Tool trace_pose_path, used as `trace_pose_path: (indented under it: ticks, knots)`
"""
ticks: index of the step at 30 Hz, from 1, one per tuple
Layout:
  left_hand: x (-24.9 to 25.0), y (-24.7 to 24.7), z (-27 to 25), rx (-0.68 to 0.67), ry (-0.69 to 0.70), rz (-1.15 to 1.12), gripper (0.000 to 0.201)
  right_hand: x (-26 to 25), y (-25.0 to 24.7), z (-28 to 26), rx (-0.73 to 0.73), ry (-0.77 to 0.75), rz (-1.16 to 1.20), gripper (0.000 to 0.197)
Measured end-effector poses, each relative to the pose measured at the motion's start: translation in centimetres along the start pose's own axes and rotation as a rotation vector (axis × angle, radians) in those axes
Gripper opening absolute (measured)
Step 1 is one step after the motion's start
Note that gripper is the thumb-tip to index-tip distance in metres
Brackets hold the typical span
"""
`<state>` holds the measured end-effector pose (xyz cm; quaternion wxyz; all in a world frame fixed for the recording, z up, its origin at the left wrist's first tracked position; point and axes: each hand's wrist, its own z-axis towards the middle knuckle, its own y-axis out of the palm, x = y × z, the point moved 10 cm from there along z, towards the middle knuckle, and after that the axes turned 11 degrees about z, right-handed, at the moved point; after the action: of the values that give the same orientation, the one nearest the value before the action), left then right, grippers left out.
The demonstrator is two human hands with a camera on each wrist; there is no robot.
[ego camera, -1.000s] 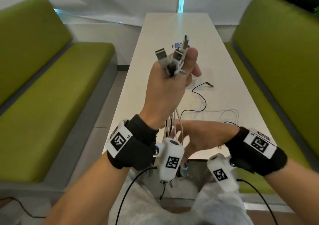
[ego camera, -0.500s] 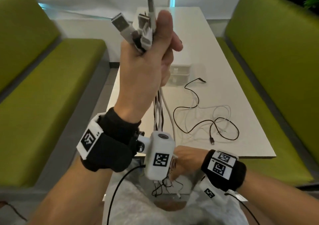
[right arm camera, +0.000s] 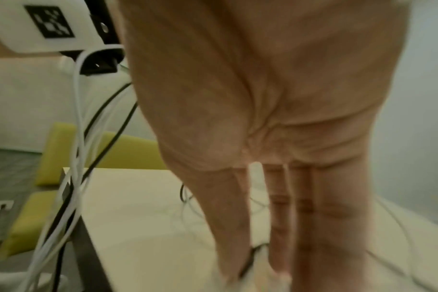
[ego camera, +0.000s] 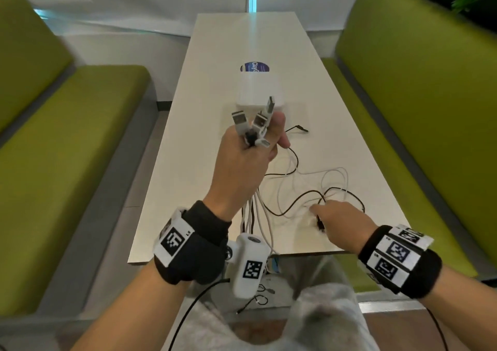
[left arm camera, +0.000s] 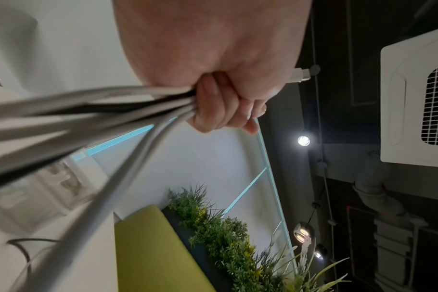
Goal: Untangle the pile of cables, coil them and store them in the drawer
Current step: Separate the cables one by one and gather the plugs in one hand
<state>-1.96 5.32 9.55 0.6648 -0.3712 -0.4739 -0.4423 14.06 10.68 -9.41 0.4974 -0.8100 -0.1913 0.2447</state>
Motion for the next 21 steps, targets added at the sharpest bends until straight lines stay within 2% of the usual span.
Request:
trace_pose_path:
  ticks: [5,9,13,16,19,21]
  knots:
    - [-1.7,0.6,0.0,-0.033,-0.045,0.028,0.040,0.5,0.7,1.8,0.011,-0.135,0.054,0.010]
    - [-2.2,0.6,0.4,-0.023,-0.062,0.019,0.040,0.3,1.5,2.2,-0.049,-0.203,0.013,0.015]
    - [-2.6,0.5,0.5,-0.024,-0.079,0.016,0.034,-1.2,0.7,2.2,-0.030,-0.285,-0.030,0.021]
    - [-3.2,0.0,0.6,-0.013,-0.078,0.030,0.041,-1.6,-2.5,2.2,0.051,-0.219,0.286,0.018]
    - [-4.2,-0.6,0.9,-0.001,-0.069,0.101,0.051,-2.4,-6.5,2.4,0.171,-0.199,0.783,0.016]
    - [-5.0,-0.5,1.1,0.001,-0.072,0.155,0.052,-3.3,-9.7,2.1,0.295,-0.263,0.968,0.016]
